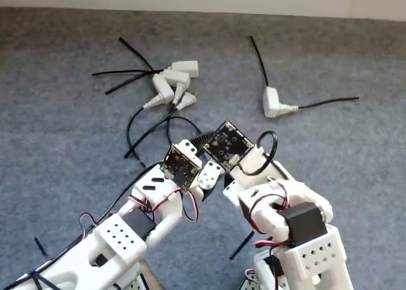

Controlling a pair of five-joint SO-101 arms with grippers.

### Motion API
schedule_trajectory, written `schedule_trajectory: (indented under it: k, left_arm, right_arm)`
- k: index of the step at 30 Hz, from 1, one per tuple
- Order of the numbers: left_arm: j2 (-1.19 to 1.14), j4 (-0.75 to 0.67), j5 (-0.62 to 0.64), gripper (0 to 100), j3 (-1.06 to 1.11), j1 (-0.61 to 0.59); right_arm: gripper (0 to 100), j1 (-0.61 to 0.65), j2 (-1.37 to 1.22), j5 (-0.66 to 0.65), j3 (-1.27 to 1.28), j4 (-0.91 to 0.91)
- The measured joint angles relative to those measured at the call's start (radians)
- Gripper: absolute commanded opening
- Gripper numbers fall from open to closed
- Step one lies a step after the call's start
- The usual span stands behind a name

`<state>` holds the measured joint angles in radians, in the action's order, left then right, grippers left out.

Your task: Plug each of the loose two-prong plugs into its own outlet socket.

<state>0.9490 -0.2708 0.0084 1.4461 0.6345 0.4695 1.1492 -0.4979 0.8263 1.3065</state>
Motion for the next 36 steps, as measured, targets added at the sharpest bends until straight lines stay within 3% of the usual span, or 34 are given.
schedule_trajectory:
  k: [12, 18, 25, 31, 36]
  left_arm:
    - [-0.002, 0.000, 0.002, 1, 0.000, -0.002]
    - [-0.002, 0.000, 0.002, 1, 0.002, -0.003]
    - [-0.002, 0.000, 0.002, 1, 0.002, -0.002]
    - [-0.003, 0.002, -0.002, 1, 0.003, -0.008]
    - [-0.002, 0.002, -0.002, 1, 0.003, -0.008]
  right_arm:
    - [0.8, 0.009, 0.008, 0.009, -0.370, 0.221]
    - [0.8, 0.009, 0.011, 0.009, -0.442, 0.244]
    - [0.8, 0.008, 0.011, 0.009, -0.295, 0.235]
    - [0.8, 0.003, 0.011, 0.011, -0.095, 0.094]
    - [0.8, 0.003, 0.002, 0.011, -0.077, 0.048]
